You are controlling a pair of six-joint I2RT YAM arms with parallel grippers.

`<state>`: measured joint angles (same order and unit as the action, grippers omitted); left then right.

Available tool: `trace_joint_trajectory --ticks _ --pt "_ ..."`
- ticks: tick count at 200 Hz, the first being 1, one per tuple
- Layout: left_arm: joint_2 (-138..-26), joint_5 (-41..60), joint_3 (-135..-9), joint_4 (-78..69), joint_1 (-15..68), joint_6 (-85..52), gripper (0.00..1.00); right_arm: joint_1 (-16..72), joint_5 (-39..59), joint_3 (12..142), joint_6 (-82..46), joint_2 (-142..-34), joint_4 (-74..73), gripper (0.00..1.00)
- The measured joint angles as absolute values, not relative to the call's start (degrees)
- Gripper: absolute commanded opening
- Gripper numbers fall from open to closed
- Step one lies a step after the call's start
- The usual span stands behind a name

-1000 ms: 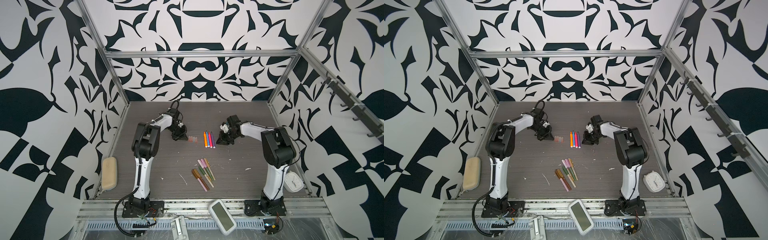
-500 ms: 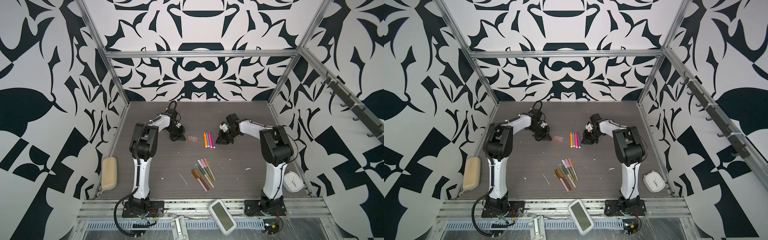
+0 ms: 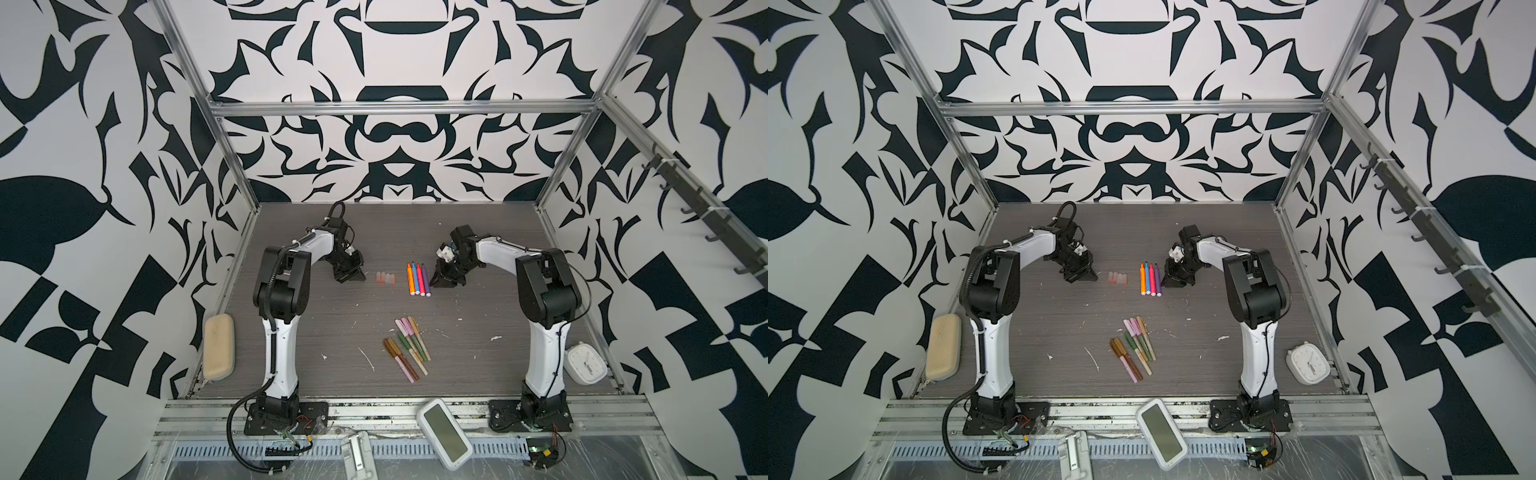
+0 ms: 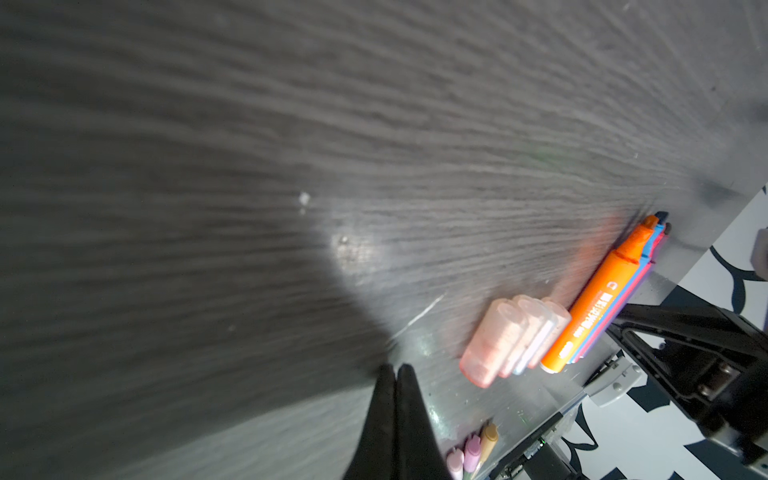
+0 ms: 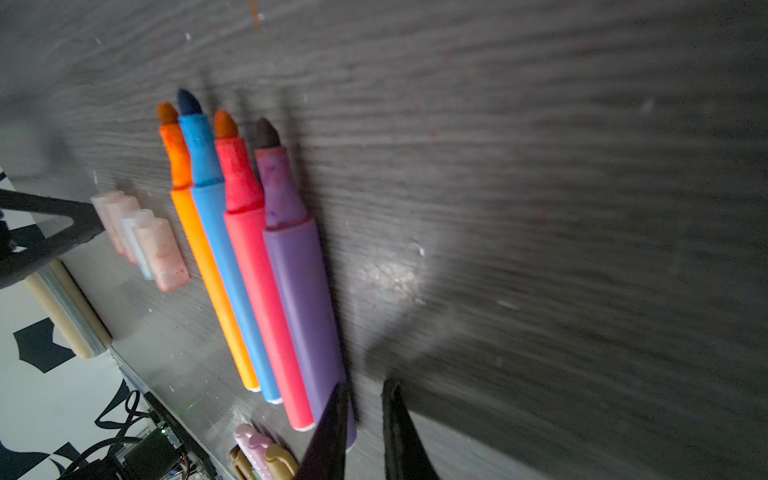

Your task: Open the pen caps

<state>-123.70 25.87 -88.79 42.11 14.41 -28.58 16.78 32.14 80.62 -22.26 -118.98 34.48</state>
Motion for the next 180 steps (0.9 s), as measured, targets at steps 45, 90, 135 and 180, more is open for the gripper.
trace_joint_trajectory --ticks 45,90,135,180 --pt "-123.4 25.8 -88.3 41.6 14.4 -28.7 0.04 17.0 32.4 81.4 -21.9 -119.6 34.9 0.14" --pt "-123.0 25.9 -87.5 40.9 14.4 -28.9 0.04 17.1 32.8 81.6 -21.7 -119.8 34.8 0.14" --pt "-122.8 25.9 -87.1 40.5 14.4 -29.0 0.04 17.4 32.9 81.7 -21.6 -120.0 34.7 0.14" --pt "-122.6 25.9 -86.8 40.2 14.4 -29.1 0.03 17.5 32.8 81.8 -21.7 -120.0 34.7 0.16"
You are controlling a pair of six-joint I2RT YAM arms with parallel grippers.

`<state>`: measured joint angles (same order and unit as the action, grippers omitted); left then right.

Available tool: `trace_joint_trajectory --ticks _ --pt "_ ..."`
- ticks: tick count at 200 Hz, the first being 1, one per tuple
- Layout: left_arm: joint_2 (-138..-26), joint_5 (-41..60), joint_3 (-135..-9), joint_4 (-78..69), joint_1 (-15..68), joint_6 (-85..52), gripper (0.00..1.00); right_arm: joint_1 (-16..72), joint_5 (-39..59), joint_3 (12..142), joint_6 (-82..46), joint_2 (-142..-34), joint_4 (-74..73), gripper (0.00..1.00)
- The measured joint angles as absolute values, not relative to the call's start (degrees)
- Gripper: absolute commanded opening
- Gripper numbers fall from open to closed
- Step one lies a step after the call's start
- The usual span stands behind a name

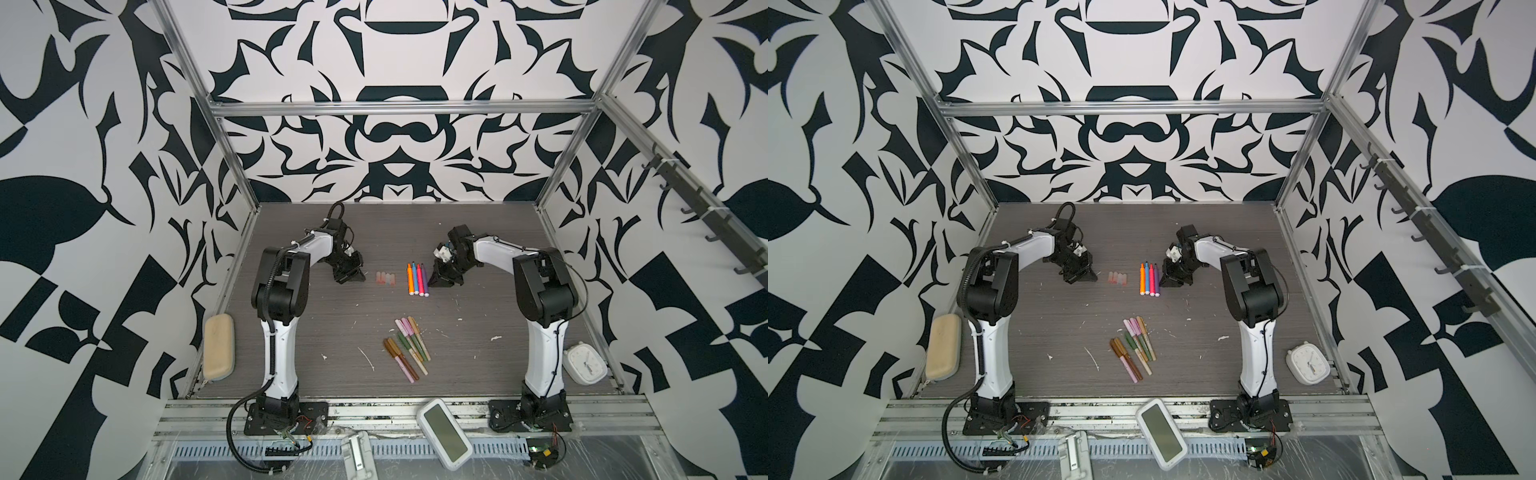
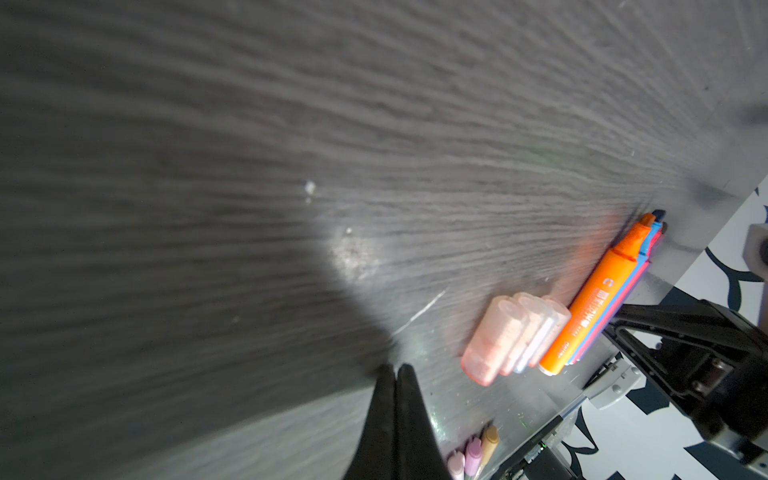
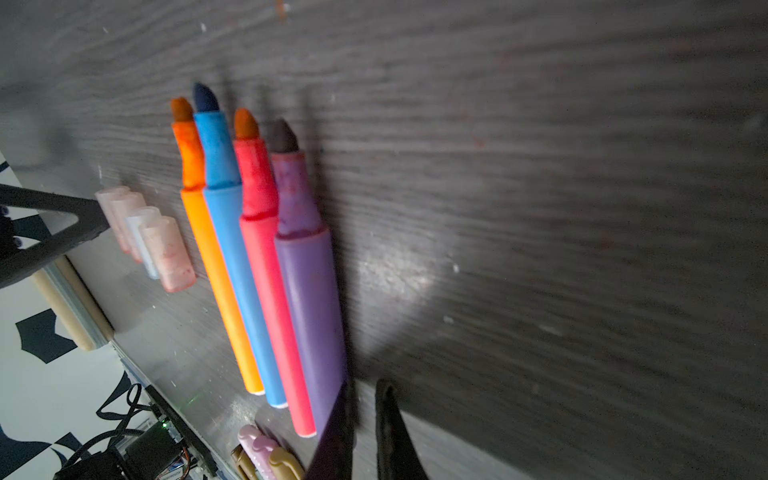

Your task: Open the pen caps

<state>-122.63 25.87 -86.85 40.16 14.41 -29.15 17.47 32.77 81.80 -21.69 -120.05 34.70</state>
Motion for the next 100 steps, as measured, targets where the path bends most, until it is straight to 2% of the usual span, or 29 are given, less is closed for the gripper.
trace_joint_trajectory --ticks 46,100 --pt "-121.9 25.9 -85.8 39.6 14.2 -29.5 0.02 17.0 30.3 79.1 -22.1 -117.8 32.6 0.16" --pt "-116.7 28.3 -76.2 32.9 11.2 -34.2 0.00 15.7 23.9 67.6 -20.9 -105.0 32.7 0.16"
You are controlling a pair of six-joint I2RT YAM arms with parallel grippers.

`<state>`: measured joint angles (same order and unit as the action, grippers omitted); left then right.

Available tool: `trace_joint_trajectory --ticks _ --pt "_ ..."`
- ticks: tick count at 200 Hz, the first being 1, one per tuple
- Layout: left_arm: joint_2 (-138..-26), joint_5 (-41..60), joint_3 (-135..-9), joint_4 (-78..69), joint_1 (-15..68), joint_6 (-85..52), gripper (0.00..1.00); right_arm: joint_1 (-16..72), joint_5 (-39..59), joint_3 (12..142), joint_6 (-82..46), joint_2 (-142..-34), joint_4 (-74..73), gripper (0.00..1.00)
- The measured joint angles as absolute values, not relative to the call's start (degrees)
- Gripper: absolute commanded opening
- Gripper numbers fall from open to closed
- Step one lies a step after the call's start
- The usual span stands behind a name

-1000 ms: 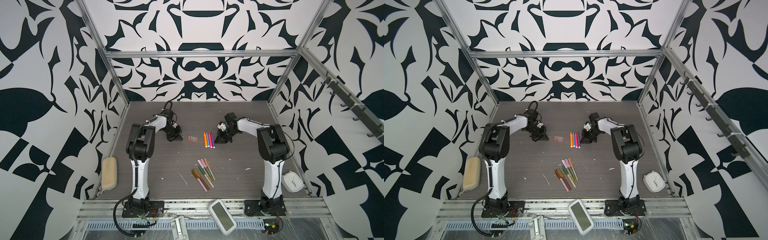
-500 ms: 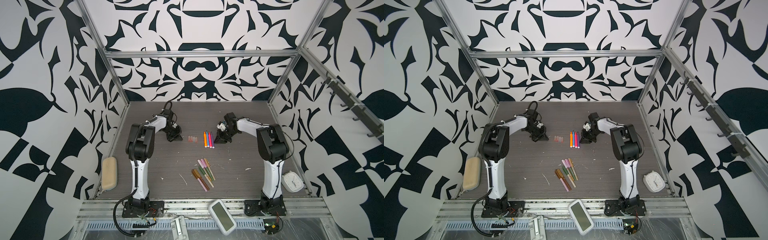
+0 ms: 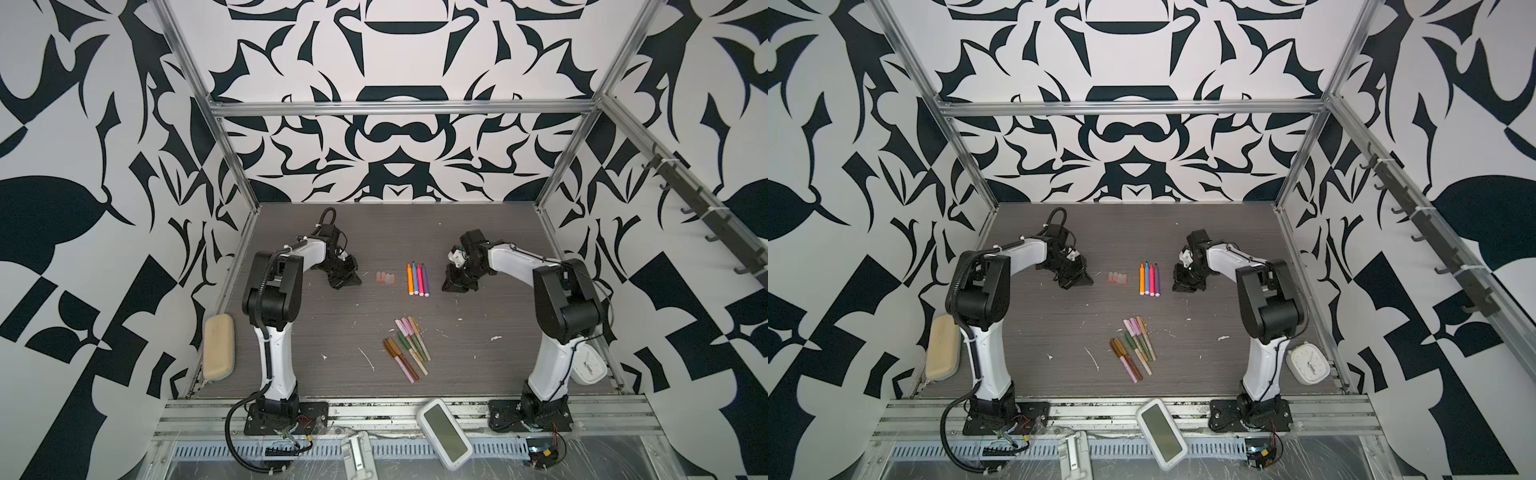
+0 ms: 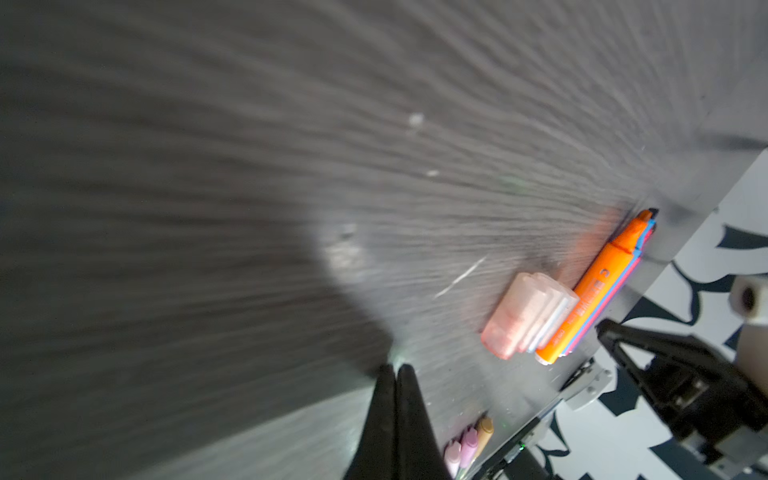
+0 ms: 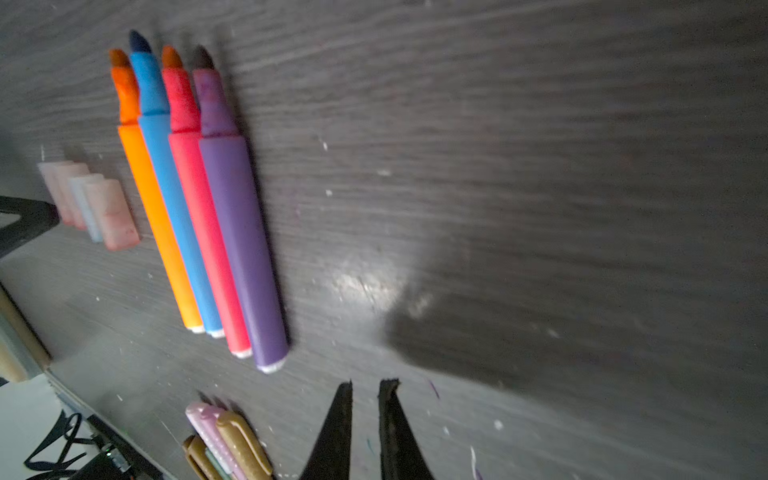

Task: Open the pen caps
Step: 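Move the right gripper down to the tan pen in the pen pile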

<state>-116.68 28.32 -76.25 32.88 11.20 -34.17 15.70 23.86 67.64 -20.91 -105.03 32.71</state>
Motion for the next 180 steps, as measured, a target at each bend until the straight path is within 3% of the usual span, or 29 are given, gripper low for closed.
trace_joint_trajectory --ticks 27,73,129,180 --pt "-113.6 28.3 -71.9 28.9 10.1 -36.4 0.00 21.1 20.1 59.3 -20.2 -94.0 32.6 0.17" --pt "-106.8 28.3 -66.9 22.5 10.2 -39.5 0.00 41.6 13.2 48.5 -22.8 -80.3 31.7 0.25" --pt "-104.1 28.3 -66.0 19.3 10.3 -40.6 0.00 52.0 7.8 46.8 -28.5 -86.1 29.9 0.26" --pt "-103.1 28.3 -65.3 19.1 10.5 -40.7 0.00 52.7 6.0 47.4 -30.9 -89.7 29.0 0.22"
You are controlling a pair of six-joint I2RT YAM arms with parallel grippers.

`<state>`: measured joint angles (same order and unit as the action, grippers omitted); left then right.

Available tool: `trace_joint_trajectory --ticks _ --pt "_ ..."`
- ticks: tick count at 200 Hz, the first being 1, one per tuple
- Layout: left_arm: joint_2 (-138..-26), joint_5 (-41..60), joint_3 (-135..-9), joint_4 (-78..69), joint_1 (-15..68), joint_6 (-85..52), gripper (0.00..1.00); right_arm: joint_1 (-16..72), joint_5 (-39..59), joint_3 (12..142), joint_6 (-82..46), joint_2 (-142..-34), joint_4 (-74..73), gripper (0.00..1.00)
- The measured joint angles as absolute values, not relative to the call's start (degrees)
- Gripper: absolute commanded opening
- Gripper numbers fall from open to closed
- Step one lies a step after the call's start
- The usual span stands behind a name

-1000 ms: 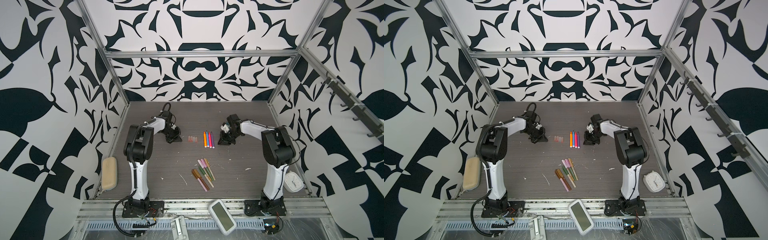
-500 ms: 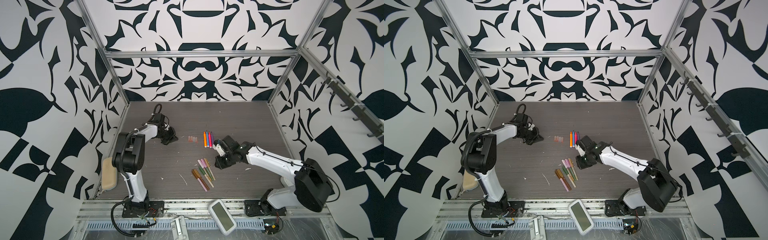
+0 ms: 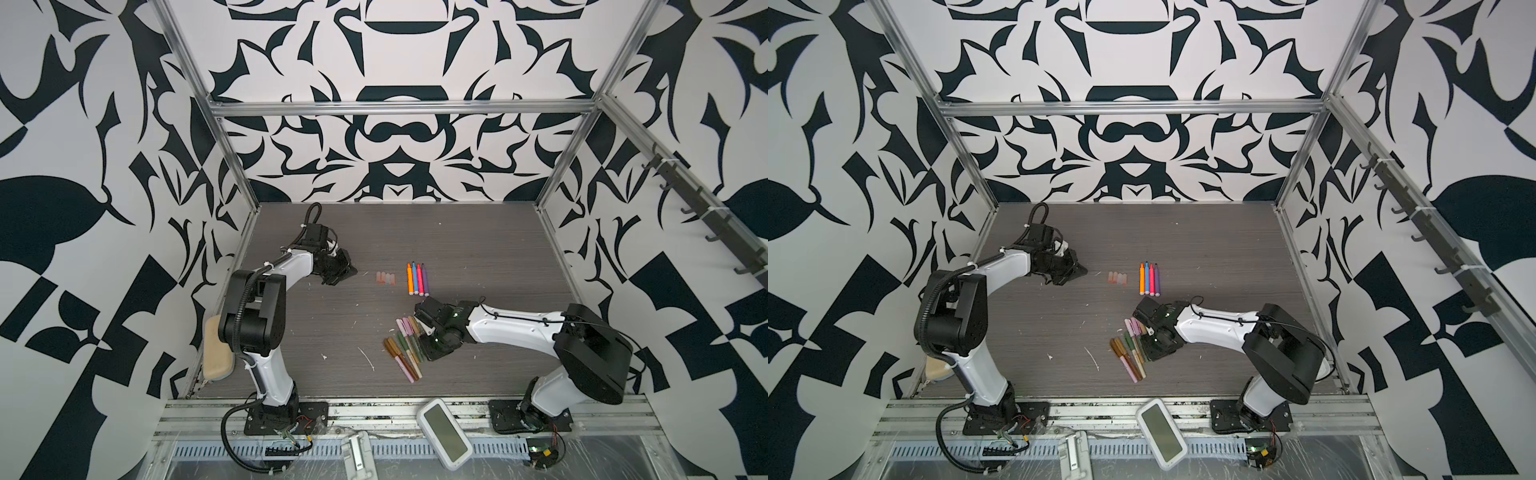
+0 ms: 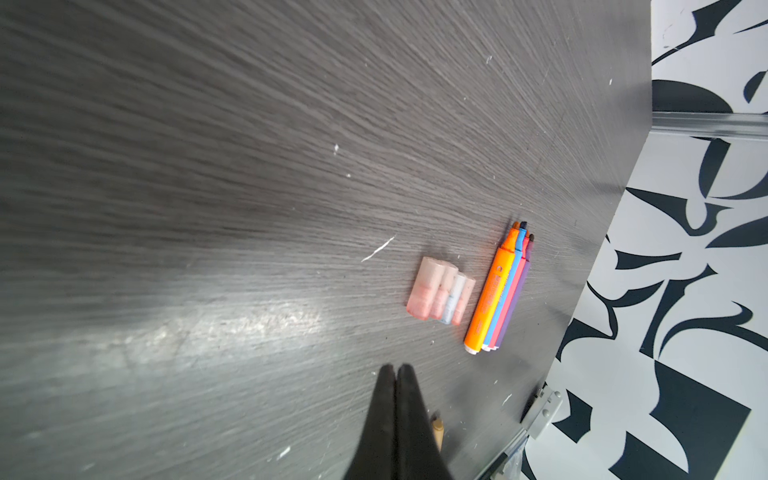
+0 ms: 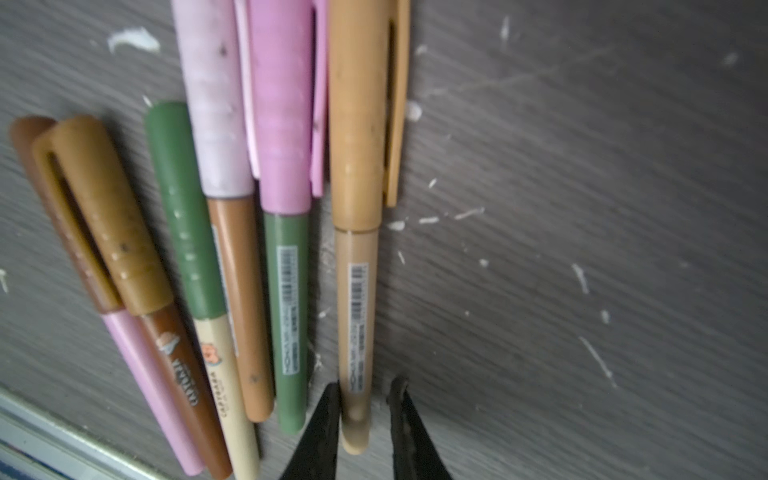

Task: Open the pen caps
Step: 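Move the right gripper down to the tan pen in the pen pile, then close the right gripper on the tan pen and lift it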

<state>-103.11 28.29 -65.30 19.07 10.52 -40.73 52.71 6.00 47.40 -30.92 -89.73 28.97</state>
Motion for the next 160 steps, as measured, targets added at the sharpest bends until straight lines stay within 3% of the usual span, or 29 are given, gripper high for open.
trace_joint_trajectory --ticks 31,77,103,138,160 --pt "-102.2 28.3 -65.2 19.1 10.5 -40.7 0.00 52.7 4.4 47.9 -31.8 -90.1 29.5 0.18" --pt "-101.8 28.3 -65.2 19.5 11.1 -41.6 0.03 53.0 0.0 53.0 -32.5 -94.3 34.6 0.24" --pt "-100.3 28.2 -65.3 20.2 12.0 -43.6 0.04 53.9 -1.9 57.1 -32.7 -98.1 38.7 0.18" --pt "-98.4 28.3 -66.1 21.3 14.0 -46.3 0.17 54.5 -2.8 58.9 -33.3 -99.4 40.4 0.00" --pt "-98.4 28.3 -67.4 22.5 16.6 -46.9 0.20 54.5 -2.8 58.9 -32.7 -99.0 40.7 0.00"
